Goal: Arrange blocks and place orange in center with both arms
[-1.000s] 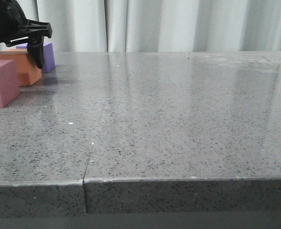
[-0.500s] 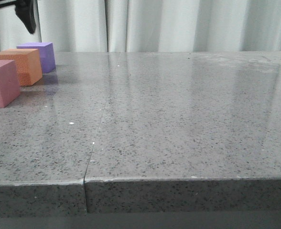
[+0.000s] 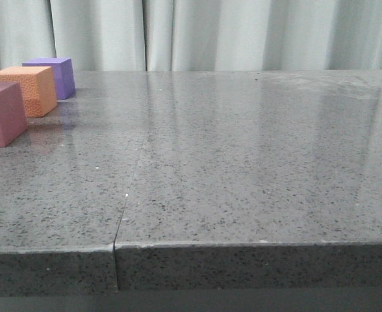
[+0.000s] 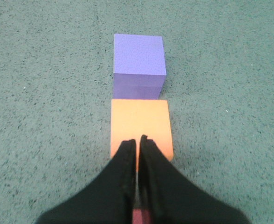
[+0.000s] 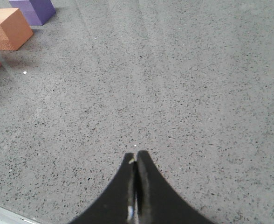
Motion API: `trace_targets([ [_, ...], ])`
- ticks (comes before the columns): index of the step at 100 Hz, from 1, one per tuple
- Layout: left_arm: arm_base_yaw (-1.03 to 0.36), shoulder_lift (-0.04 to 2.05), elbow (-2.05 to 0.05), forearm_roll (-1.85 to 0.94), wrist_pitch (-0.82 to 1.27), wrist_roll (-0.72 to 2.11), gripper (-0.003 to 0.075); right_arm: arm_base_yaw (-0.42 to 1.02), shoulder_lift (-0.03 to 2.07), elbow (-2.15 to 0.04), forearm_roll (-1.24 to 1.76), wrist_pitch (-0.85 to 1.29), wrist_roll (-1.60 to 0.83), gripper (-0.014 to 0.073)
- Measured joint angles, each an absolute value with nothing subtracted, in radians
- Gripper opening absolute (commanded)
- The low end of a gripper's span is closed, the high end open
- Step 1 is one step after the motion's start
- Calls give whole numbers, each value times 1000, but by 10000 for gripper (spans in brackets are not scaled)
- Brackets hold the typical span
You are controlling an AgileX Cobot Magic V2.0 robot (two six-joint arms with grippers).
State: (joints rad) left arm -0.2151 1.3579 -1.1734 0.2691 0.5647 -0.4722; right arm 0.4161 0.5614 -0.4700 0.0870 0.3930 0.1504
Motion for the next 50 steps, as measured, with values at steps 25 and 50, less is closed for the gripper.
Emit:
trace_targets([
  [25, -215, 1182, -1012, 267, 541, -472, -20, 416, 561, -470, 87, 393, 150, -69],
  [50, -215, 976, -842, 264, 504, -473, -20, 416, 561, -470, 87, 393, 150, -69],
])
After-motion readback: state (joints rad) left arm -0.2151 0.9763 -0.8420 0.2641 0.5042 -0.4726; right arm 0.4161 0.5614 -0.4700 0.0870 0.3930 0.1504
